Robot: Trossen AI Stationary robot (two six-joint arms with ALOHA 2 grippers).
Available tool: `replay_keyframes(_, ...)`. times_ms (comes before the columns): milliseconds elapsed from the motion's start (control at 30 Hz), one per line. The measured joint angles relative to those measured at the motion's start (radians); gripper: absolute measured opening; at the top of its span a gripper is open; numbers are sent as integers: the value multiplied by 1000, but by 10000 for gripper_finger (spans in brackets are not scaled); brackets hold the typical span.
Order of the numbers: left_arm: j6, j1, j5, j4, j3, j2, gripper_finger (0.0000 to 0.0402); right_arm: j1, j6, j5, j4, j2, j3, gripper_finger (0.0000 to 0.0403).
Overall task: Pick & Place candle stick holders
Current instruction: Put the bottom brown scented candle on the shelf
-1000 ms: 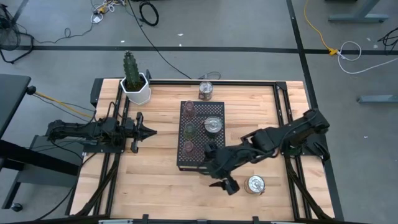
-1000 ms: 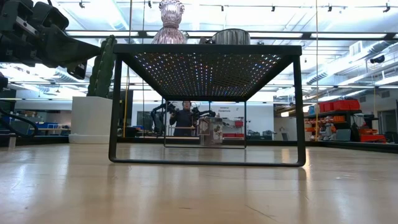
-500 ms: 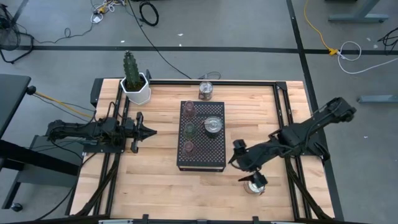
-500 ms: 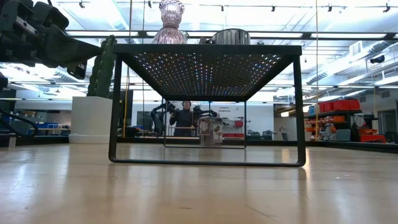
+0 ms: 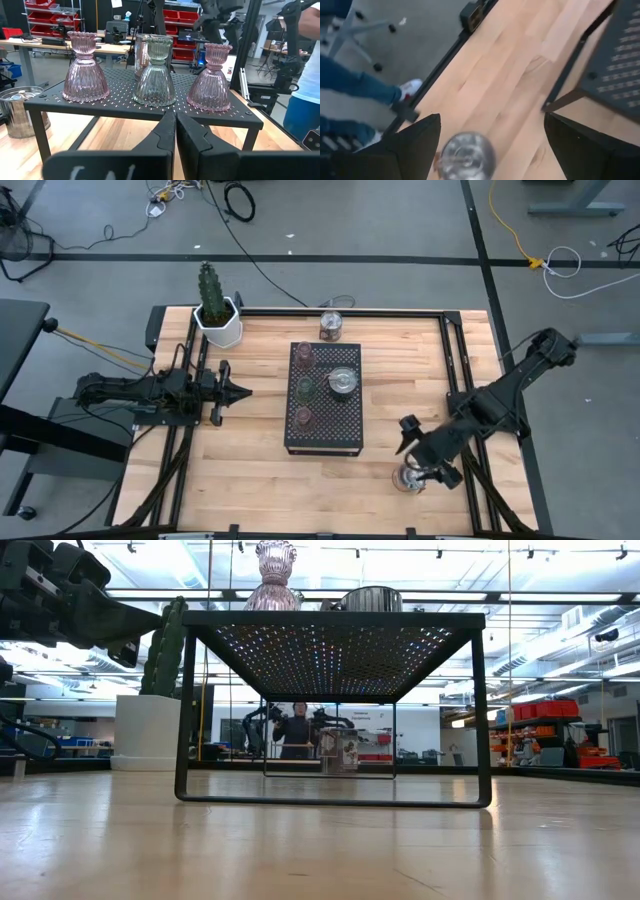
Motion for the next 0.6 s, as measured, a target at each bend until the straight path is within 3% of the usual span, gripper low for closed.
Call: replay_keyframes(600, 0, 0, 0, 0, 0, 0, 18, 181, -132, -10, -73, 52, -5, 355)
